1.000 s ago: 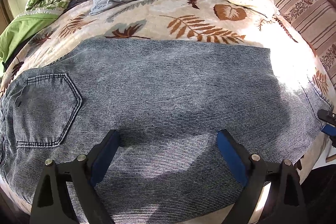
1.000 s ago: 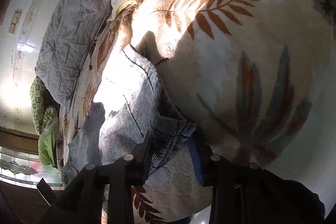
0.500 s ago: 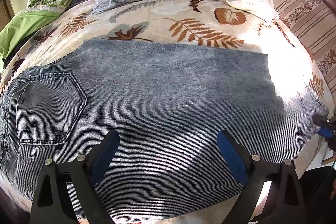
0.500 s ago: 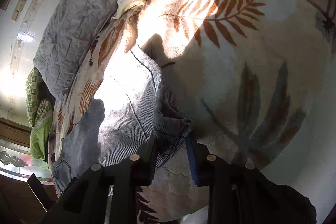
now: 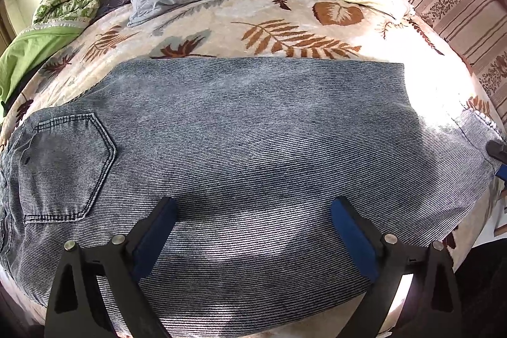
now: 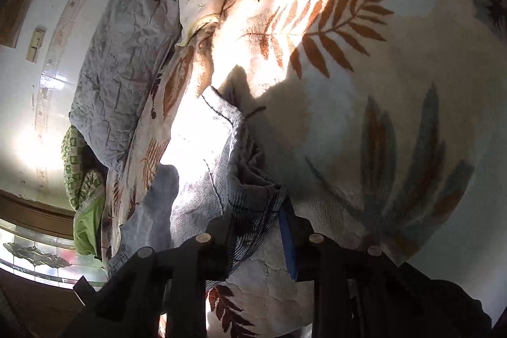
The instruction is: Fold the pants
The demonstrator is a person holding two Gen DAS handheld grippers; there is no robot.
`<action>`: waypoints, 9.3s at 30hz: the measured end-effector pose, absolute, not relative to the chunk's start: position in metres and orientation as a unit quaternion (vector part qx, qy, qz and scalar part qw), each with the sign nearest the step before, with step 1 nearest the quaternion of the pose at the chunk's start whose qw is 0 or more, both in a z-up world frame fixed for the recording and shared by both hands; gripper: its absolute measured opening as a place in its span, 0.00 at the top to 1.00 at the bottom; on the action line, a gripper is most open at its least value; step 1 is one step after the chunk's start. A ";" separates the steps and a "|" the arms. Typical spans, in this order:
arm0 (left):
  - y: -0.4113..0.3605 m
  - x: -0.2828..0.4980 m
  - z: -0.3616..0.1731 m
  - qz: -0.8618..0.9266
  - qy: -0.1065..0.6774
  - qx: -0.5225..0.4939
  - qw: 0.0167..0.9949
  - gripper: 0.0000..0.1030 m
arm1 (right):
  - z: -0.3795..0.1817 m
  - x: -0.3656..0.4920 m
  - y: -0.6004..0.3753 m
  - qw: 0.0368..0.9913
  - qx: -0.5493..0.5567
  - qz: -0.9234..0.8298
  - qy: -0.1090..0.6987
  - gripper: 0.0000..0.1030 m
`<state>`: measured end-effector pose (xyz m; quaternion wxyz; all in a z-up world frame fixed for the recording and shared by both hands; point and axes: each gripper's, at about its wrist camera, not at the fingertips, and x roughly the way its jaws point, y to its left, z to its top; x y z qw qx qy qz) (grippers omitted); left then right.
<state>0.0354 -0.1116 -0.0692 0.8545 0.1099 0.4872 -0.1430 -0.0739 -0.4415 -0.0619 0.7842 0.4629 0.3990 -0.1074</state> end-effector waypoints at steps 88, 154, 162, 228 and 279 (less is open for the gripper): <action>0.015 0.029 -0.030 -0.096 0.494 -0.017 0.864 0.11 | -0.040 -0.006 -0.281 0.783 0.434 0.152 0.419 0.41; 0.036 0.025 -0.047 -0.134 0.575 -0.190 0.784 0.89 | -0.055 0.002 -0.282 0.790 0.363 0.207 0.449 0.42; 0.050 0.025 -0.012 -0.121 0.533 -0.194 0.814 0.54 | -0.072 0.005 -0.279 0.777 0.372 0.212 0.462 0.41; -0.010 0.044 -0.048 -0.155 0.528 -0.045 0.834 0.86 | -0.045 0.114 -0.274 0.848 0.203 0.073 0.484 0.77; 0.249 -0.031 -0.041 0.027 0.379 -0.463 0.801 0.10 | -0.042 -0.019 -0.237 0.870 0.236 0.134 0.412 0.31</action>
